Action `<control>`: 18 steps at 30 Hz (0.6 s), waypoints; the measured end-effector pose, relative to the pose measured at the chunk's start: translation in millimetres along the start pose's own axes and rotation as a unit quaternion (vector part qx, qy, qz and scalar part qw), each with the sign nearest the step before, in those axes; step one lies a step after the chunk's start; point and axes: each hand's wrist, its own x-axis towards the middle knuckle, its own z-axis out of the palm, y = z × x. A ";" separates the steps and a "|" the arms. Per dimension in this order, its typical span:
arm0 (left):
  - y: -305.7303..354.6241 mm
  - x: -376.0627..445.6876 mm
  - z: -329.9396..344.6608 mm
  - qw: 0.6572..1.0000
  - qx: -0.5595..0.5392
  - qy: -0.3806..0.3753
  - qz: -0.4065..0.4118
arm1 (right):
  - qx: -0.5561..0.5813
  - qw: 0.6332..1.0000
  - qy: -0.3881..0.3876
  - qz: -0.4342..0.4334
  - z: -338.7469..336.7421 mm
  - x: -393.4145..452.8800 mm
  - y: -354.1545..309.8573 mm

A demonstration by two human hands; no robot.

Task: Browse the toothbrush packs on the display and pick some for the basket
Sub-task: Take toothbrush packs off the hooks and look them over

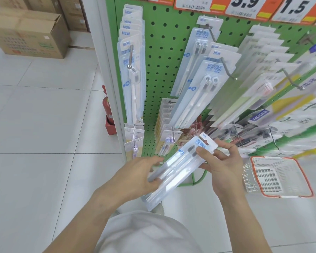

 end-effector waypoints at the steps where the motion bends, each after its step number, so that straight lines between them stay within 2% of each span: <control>1: 2.4 -0.2 2.0 0.999 -0.002 0.025 0.024 | 0.002 1.000 0.002 0.001 1.4 -1.5 1.2; 4: 7.9 -0.3 11.2 0.984 -0.036 0.128 0.115 | 0.027 0.999 0.010 0.017 5.2 -5.4 6.0; 6: 10.5 -0.5 15.1 0.974 -0.043 0.163 0.150 | 0.050 0.998 0.011 0.036 7.2 -7.5 8.6; 11: 16.4 -2.7 14.5 0.985 0.002 0.069 0.156 | 0.079 0.994 -0.017 0.079 5.8 -8.8 12.1; 15: 16.2 -2.0 13.8 0.982 0.000 0.105 0.160 | 0.078 0.989 -0.066 0.103 3.7 -9.5 11.4; 18: 17.6 -2.4 11.2 0.991 0.002 0.095 0.095 | 0.055 0.989 -0.106 0.091 3.3 -10.4 9.1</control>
